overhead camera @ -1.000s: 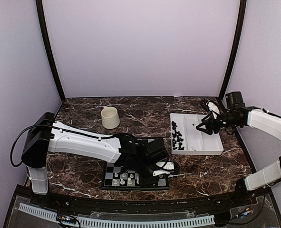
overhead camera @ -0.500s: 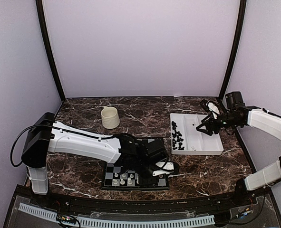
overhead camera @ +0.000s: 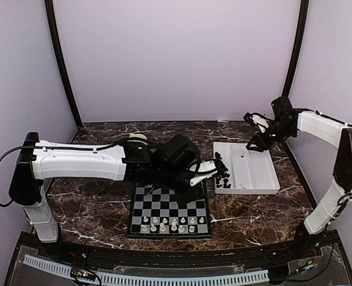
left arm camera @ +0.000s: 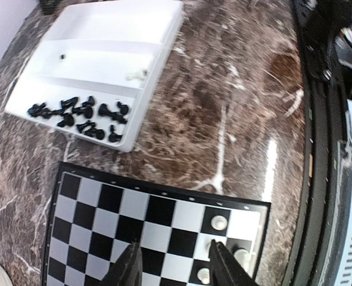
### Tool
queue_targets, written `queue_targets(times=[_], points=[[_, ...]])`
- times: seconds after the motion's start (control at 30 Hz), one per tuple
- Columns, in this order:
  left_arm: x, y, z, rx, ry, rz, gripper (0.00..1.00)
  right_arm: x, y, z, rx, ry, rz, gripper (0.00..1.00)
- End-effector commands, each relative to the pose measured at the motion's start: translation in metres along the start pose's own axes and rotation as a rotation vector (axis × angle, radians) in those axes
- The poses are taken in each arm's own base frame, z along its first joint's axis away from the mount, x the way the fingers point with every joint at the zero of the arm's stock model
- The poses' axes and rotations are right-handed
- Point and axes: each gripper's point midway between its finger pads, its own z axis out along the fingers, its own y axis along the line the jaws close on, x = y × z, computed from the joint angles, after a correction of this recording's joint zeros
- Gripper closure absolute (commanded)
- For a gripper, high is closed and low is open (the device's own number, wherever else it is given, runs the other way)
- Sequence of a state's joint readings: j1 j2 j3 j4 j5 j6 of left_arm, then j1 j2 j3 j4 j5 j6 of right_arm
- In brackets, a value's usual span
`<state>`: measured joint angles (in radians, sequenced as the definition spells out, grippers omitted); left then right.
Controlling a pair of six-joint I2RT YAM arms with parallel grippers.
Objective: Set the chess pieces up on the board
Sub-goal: Place the knight at g1, then pick up the rook from the storage box.
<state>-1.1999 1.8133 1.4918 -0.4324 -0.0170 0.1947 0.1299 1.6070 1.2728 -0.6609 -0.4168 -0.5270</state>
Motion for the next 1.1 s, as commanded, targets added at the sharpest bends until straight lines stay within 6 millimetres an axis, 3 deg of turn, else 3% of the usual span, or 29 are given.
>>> queue_targets(times=[0.0,0.13,0.33,0.47,1.07], points=[[-0.033,0.061,-0.025,-0.091,-0.148,-0.243,0.57,0.002,-0.024,0.021,0.016,0.115,0.052,0.59],[-0.034,0.104,-0.033,-0.099,-0.21,-0.457,0.56,-0.007,-0.036,0.048,0.008,0.172,0.112,0.63],[-0.03,0.127,-0.04,-0.111,-0.224,-0.497,0.55,0.001,-0.048,0.088,0.032,0.29,0.201,0.63],[-0.029,0.132,-0.042,-0.12,-0.219,-0.484,0.55,0.006,-0.057,0.099,0.077,0.328,0.23,0.63],[-0.027,0.14,-0.031,-0.124,-0.188,-0.476,0.55,0.028,-0.058,0.124,0.106,0.416,0.273,0.67]])
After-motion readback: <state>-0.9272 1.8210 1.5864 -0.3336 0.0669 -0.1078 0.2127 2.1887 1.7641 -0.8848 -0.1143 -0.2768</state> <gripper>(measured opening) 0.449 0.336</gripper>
